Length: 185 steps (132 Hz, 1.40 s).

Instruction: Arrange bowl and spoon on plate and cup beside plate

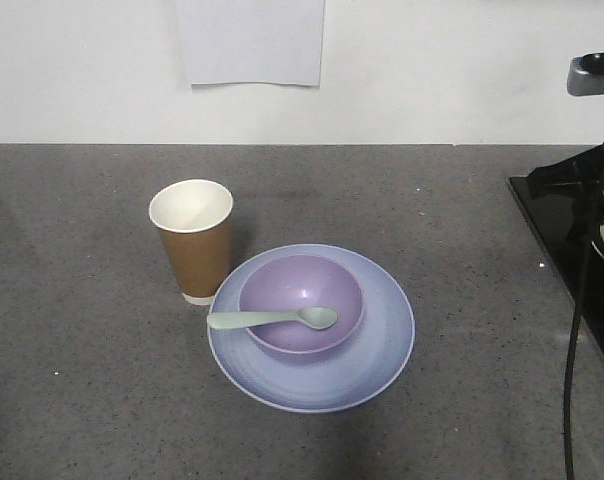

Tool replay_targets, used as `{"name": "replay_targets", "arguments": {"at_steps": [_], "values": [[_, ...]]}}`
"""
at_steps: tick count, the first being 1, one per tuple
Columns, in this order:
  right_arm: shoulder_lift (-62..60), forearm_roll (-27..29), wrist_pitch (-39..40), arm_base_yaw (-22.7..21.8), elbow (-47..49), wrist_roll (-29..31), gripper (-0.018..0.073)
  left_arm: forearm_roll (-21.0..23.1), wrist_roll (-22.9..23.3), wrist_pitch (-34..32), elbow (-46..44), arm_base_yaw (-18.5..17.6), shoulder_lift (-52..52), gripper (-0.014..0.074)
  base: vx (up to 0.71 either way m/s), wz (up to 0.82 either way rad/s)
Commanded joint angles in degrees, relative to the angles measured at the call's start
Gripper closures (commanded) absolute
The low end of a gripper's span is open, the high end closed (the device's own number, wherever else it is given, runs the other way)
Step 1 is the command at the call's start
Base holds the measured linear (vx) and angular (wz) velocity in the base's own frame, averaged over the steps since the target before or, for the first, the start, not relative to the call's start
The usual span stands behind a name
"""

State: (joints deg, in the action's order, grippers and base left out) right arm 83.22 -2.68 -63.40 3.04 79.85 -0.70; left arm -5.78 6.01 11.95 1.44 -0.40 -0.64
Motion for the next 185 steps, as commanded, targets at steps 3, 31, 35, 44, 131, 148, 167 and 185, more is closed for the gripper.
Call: {"name": "replay_targets", "arguments": {"at_steps": [3, 31, 35, 44, 131, 148, 167, 185], "values": [[-1.97, -0.48, 1.80, -0.28, 1.38, 0.23, 0.0566, -0.01, 0.71, -5.65, 0.65, 1.60, -0.97, 0.0604, 0.00, 0.00], [-1.97, -0.48, 1.80, -0.28, 1.38, 0.23, 0.0566, -0.02, 1.12, -5.59, 0.65, 1.94, -0.97, 0.0604, 0.00, 0.00], [-1.97, -0.48, 1.80, -0.28, 1.38, 0.23, 0.0566, -0.02, 1.53, -5.59, 0.65, 1.94, -0.97, 0.0604, 0.00, 0.00], [-1.97, -0.48, 1.80, -0.28, 1.38, 0.23, 0.0566, -0.02, 1.53, -5.52, 0.59, 1.94, -0.97, 0.0604, 0.00, 0.00], [-1.97, -0.48, 1.85, -0.28, 1.38, 0.23, 0.0566, -0.02, 1.49, -5.30, 0.48, 1.94, -0.92, 0.0604, 0.00, 0.00], [-1.97, -0.48, 1.85, -0.28, 1.38, 0.23, 0.0566, -0.02, 1.49, -5.30, 0.48, 1.94, -0.92, 0.0604, 0.00, 0.00], [-1.97, -0.14, 1.86, -0.28, 1.38, 0.23, 0.0566, -0.02, 1.49, -5.30, 0.48, 1.94, -0.92, 0.0604, 0.00, 0.00], [-4.87, -0.13, 4.07, -0.23, 1.38, 1.43, 0.0566, -0.02, 1.49, -5.22, 0.48, 1.94, -0.92, 0.0604, 0.00, 0.00]]}}
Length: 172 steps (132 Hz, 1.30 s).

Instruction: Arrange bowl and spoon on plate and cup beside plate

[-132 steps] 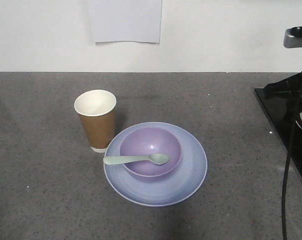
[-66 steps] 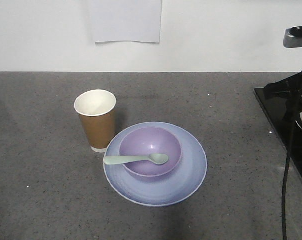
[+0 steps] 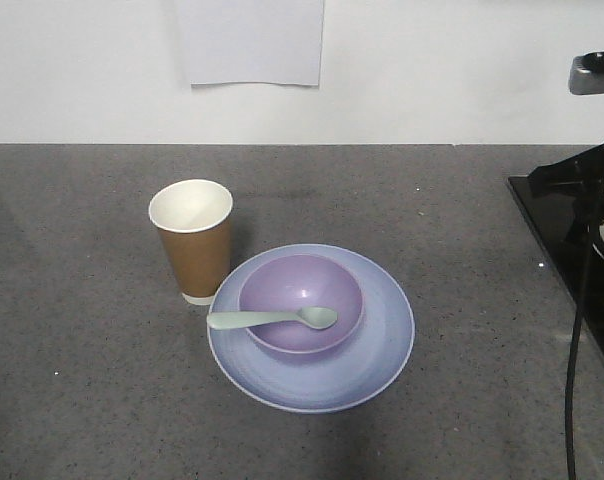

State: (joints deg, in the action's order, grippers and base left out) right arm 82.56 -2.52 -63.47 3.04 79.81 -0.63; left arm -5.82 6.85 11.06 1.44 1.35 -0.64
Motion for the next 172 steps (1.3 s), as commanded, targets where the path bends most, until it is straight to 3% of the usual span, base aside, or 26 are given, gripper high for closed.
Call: {"name": "replay_targets", "arguments": {"at_steps": [1, 27, 52, 79, 125, 172], "values": [[-4.44, -0.23, 4.14, -0.23, 1.42, 1.37, 0.0566, 0.02, 0.65, -4.33, 0.48, 0.19, -0.92, 0.0604, 0.00, 0.00], [-14.54, 1.49, 21.38, -0.23, -7.86, 1.29, 0.0566, 0.02, 0.65, -4.33, 0.48, 0.19, -0.92, 0.0604, 0.00, 0.00], [-29.43, 1.34, 42.66, -0.23, -28.84, 1.29, 0.0566, 0.02, 0.65, -4.33, 0.48, 0.19, -0.92, 0.0604, 0.00, 0.00], [-45.83, 1.34, 59.67, -0.23, -50.78, 1.29, 0.0566, 0.02, 0.65, -4.33, 0.48, 0.19, -0.92, 0.0604, 0.00, 0.00], [-66.53, 1.34, 62.51, -0.23, -69.88, 1.29, 0.0566, 0.02, 0.65, -4.33, 0.48, 0.19, -0.92, 0.0604, 0.00, 0.00], [-80.38, 1.27, 64.02, -0.23, -81.88, 1.29, 0.0566, 0.02, 0.65, -4.33, 0.48, 0.19, -0.92, 0.0604, 0.00, 0.00]]}}
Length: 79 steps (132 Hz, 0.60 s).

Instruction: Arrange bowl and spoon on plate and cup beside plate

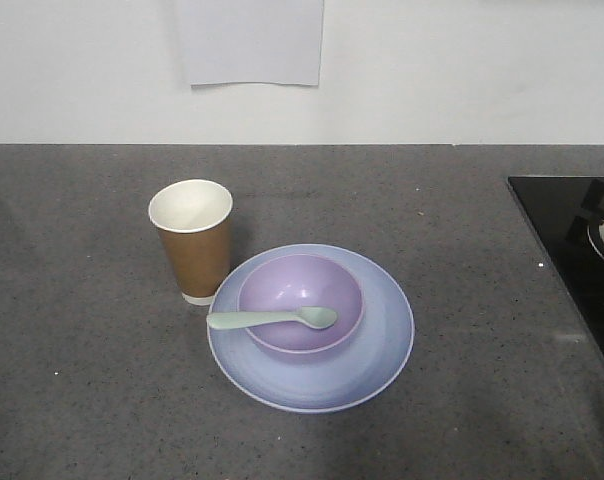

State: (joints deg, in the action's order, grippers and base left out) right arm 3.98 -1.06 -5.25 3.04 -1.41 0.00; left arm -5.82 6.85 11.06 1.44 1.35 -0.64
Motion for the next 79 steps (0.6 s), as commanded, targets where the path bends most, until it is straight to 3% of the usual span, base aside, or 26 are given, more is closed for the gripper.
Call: {"name": "replay_targets", "arguments": {"at_steps": [1, 79], "values": [[-2.14, -0.27, 5.25, -0.23, -0.60, 0.67, 0.0566, 0.02, 0.65, -4.33, 0.48, 0.19, -0.92, 0.0604, 0.00, 0.00], [-4.81, -3.15, 5.76, -0.23, -0.61, 0.87, 0.0566, 0.02, 0.65, -4.33, 0.48, 0.19, -0.92, 0.0604, 0.00, 0.00]]}}
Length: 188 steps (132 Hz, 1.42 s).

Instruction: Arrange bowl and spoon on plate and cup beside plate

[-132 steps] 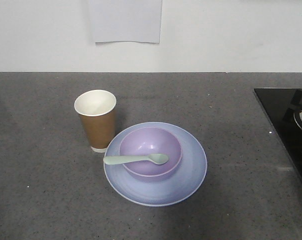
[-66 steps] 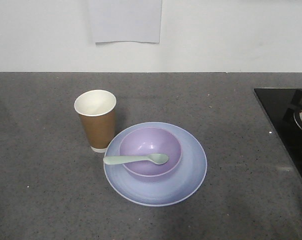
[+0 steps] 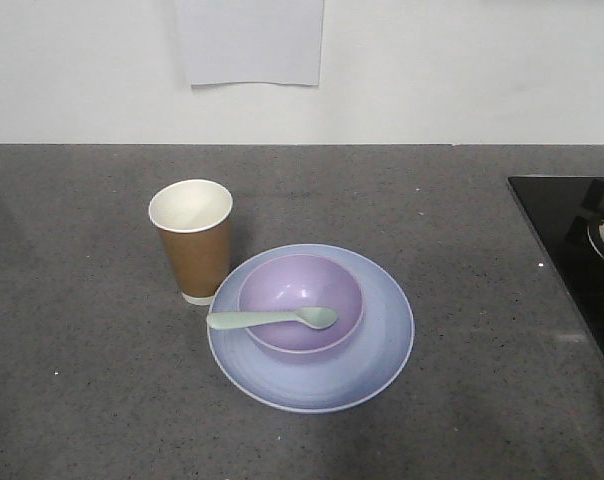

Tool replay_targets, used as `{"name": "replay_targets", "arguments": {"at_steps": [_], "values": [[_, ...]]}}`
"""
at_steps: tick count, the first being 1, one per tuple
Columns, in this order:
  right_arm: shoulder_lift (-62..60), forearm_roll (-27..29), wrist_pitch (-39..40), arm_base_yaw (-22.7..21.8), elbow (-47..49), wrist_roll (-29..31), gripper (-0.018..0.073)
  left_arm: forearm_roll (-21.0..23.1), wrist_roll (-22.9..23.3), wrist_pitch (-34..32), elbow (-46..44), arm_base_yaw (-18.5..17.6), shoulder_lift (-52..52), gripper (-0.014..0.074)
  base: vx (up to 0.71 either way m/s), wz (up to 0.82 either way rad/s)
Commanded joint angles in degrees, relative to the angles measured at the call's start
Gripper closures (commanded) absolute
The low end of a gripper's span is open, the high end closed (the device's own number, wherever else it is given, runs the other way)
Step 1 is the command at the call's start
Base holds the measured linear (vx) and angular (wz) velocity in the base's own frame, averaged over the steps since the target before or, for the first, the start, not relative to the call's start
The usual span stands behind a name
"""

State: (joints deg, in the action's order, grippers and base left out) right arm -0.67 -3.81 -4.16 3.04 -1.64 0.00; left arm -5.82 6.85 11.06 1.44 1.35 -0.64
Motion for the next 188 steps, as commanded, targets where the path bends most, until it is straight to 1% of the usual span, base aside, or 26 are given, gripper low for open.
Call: {"name": "replay_targets", "arguments": {"at_steps": [1, 188], "values": [[-0.16, -0.41, 4.67, -0.23, -0.38, 0.87, 0.0566, 0.02, 0.65, -4.33, 0.48, 0.19, -0.92, 0.0604, 0.00, 0.00], [-0.16, -0.41, 4.47, -0.23, -0.38, 0.87, 0.0566, 0.02, 0.65, -4.33, 0.48, 0.19, -0.92, 0.0604, 0.00, 0.00]]}}
